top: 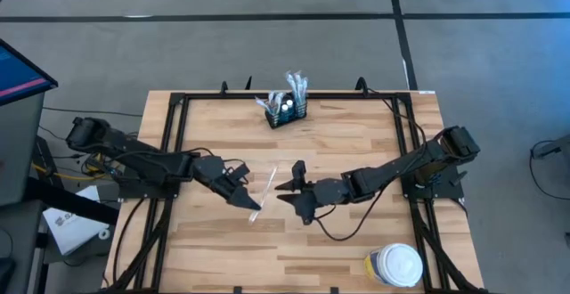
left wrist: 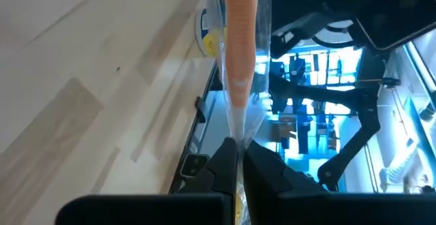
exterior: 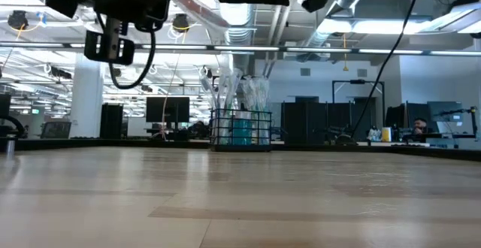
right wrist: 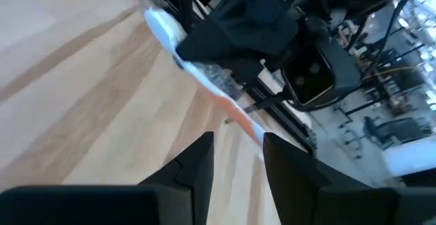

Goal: Pick & Place toothbrushing station
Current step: Put the orange toothbrush into the black wire organizer

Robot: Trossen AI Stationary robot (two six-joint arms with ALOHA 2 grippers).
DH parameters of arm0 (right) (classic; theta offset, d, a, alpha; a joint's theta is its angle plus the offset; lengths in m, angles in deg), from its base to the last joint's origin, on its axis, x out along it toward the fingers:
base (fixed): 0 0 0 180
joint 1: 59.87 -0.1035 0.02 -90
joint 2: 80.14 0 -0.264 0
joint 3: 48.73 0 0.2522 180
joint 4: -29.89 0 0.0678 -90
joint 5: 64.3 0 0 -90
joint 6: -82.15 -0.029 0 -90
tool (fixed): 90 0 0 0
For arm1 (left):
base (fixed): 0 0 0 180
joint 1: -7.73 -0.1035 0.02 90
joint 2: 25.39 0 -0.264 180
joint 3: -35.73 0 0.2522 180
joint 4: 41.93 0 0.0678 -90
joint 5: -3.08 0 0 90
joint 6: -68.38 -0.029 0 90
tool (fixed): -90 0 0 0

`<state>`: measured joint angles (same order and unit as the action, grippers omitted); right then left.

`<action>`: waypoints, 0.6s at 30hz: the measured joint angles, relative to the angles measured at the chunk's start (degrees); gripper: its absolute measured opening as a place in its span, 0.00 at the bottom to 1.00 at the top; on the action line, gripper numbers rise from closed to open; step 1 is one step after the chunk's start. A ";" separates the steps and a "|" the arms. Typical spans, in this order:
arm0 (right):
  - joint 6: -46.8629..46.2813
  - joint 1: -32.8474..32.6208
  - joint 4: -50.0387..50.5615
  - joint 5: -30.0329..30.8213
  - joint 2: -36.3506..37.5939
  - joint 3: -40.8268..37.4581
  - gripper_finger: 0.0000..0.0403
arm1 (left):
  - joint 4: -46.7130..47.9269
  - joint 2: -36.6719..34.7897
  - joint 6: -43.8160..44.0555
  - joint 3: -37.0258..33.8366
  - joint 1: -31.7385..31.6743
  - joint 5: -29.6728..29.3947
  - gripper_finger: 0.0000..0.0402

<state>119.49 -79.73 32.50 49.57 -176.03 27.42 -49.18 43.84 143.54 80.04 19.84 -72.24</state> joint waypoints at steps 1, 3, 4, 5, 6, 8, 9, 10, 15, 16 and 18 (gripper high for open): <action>0.82 -0.23 -0.28 0.50 0.00 0.00 0.29 | -0.91 0.66 0.07 0.00 -0.25 0.49 0.01; 2.41 -0.69 -0.38 1.34 0.00 0.00 0.29 | -2.95 2.26 0.17 0.00 -0.56 0.71 0.01; 3.12 -0.85 -0.36 1.72 0.00 0.00 0.29 | -3.85 2.92 0.28 0.00 -0.73 0.90 0.01; 3.87 -1.09 -0.38 1.78 0.00 0.00 0.29 | -4.94 3.51 0.28 0.00 -0.92 1.38 0.01; 4.76 -1.27 -0.54 1.80 0.00 0.00 0.29 | -6.30 4.21 0.30 0.00 -0.98 1.67 0.01; 6.15 -1.64 -0.62 1.82 0.00 0.00 0.29 | -8.07 5.44 0.50 -0.02 -1.00 1.72 0.01; 6.59 -1.75 -0.54 1.89 0.00 0.00 0.29 | -9.37 6.11 0.52 -0.02 -1.09 1.72 0.01; 6.81 -1.83 -0.45 1.94 0.00 0.00 0.29 | -10.55 6.65 0.71 -0.02 -1.21 1.76 0.01; 9.18 -1.90 -0.40 1.93 0.00 0.00 0.29 | -13.78 8.65 1.39 -0.02 -1.28 2.13 0.01; 9.87 -1.97 -0.42 1.93 0.00 0.00 0.29 | -13.79 8.65 1.41 -0.02 -1.28 2.16 0.01; 11.21 -2.15 -0.44 1.96 -0.35 0.01 0.29 | -13.98 8.61 1.39 -0.02 -1.28 2.16 0.01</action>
<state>130.70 -81.89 32.06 51.53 -176.38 27.43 -63.16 52.46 144.93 80.02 18.56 -70.08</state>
